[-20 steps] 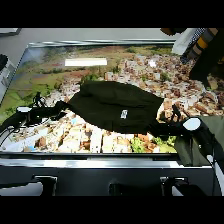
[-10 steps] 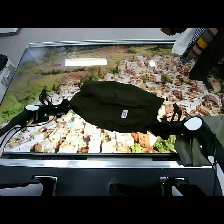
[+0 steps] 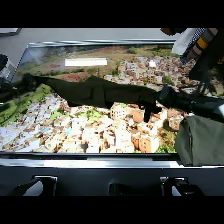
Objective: Fold the clothes and pants, and hang the long-sleeved shirts on hangers.
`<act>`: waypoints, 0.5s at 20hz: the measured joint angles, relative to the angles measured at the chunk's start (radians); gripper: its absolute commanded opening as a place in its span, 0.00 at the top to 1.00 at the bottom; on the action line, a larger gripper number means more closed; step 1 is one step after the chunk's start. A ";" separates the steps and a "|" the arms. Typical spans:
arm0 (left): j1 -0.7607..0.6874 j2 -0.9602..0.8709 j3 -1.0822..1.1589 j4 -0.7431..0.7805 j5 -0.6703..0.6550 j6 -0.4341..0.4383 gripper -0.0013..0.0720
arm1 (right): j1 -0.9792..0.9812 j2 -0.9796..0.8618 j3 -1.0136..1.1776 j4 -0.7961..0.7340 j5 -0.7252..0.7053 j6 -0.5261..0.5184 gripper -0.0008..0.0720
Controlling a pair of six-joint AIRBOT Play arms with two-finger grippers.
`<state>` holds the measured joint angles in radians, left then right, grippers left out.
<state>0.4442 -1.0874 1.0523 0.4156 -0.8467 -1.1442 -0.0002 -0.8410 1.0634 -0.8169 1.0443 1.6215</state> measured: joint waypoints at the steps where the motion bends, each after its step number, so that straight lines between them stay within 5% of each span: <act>1: 0.034 0.076 0.010 0.014 -0.029 -0.022 0.97 | 0.000 0.034 0.047 0.011 0.020 0.004 0.95; 10: 0.346 0.666 0.038 0.300 -0.137 -0.322 0.97 | 0.000 0.328 0.274 0.055 0.110 0.429 0.95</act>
<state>0.7902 -0.4210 1.0904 0.7155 -0.9836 -1.4666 0.0002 -0.5129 1.3373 -0.7616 1.1542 2.0502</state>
